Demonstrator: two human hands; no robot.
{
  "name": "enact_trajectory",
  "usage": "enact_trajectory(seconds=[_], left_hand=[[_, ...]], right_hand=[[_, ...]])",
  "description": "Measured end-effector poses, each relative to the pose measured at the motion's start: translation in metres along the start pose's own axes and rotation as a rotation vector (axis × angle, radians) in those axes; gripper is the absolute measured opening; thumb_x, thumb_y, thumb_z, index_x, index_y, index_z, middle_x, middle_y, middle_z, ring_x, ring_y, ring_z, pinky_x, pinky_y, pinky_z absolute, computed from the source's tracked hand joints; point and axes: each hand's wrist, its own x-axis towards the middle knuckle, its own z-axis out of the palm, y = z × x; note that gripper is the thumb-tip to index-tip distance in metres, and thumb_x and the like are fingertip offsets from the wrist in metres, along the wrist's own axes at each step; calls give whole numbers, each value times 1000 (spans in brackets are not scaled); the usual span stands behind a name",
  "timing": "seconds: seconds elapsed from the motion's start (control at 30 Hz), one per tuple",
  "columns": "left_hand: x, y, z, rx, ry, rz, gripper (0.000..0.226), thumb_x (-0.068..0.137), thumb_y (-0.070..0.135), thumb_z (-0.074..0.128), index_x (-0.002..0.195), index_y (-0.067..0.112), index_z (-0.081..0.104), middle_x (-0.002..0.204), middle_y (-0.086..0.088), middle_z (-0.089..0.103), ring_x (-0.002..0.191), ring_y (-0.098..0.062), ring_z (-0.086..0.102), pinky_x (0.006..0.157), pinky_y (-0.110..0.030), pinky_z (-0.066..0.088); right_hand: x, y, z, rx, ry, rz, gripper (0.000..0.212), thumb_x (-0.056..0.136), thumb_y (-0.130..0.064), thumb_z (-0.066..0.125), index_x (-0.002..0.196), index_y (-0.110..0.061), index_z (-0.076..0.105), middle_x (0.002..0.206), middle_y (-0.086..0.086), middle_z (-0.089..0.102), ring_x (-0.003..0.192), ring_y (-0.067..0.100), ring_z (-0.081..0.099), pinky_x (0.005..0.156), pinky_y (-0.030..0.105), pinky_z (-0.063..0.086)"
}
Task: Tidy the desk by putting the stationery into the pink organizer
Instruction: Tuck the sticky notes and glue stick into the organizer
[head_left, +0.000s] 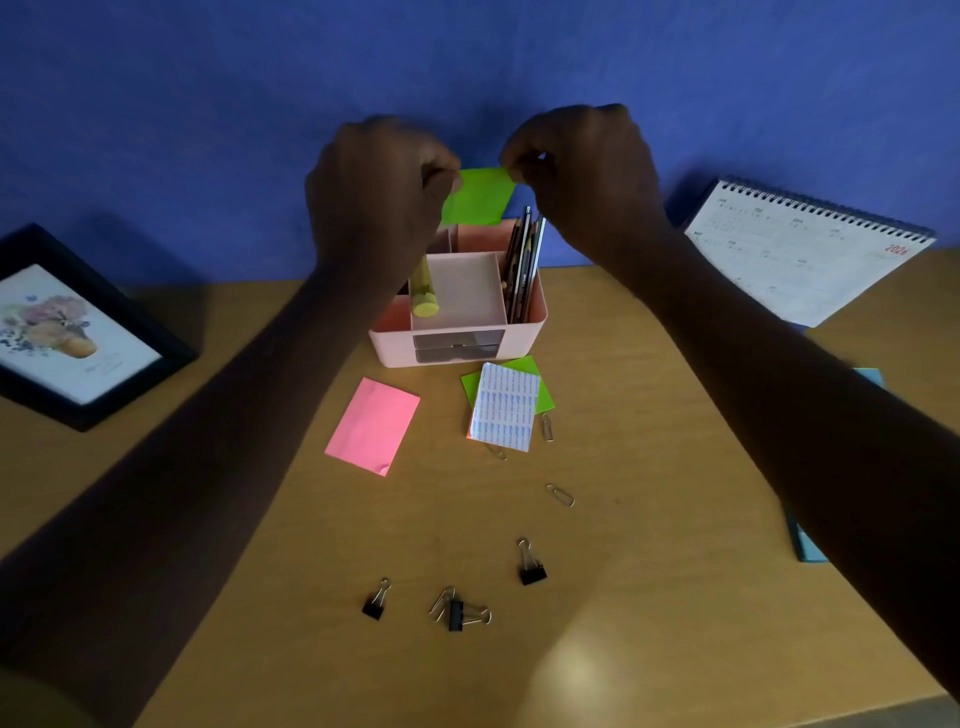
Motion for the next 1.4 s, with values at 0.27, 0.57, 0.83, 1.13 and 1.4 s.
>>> enact_trajectory(seconds=[0.27,0.57,0.83,1.13,1.4], left_hand=[[12,-2,33,140,-125,9,28,96,42,65,111,26,83,104,-7,80,99,-39,72,77,-47,59],[27,-4,57,233,-177,-46,22,92,34,69,104,24,85,99,-7,80,96,-38,74,76,-45,60],[20,-9,86,332,-235,-107,23,100,24,62,105,15,82,98,-8,78,93,-32,73,66,-37,44],[10,-9,98,448,-229,-138,20,103,22,63,104,13,80,98,-12,75,94,-33,73,64,-39,43],[6,-10,97,332,-207,-206,5,94,16,77,99,14,80,96,-10,77,90,-34,75,72,-42,61]], right_hand=[[7,6,15,-150,-116,107,28,89,-21,62,107,-32,81,111,7,77,98,38,72,80,44,61],[13,16,19,-209,-144,101,29,91,-18,63,108,-33,82,112,6,78,100,39,72,77,41,56],[-2,30,18,-96,-53,149,25,90,-22,64,103,-33,82,105,0,80,90,30,75,79,44,63],[-42,43,6,69,50,107,17,94,-17,70,100,-25,84,99,-11,82,78,3,70,72,33,62],[-110,36,16,95,15,140,13,97,-14,73,105,-20,82,101,-6,81,77,6,69,71,36,62]])
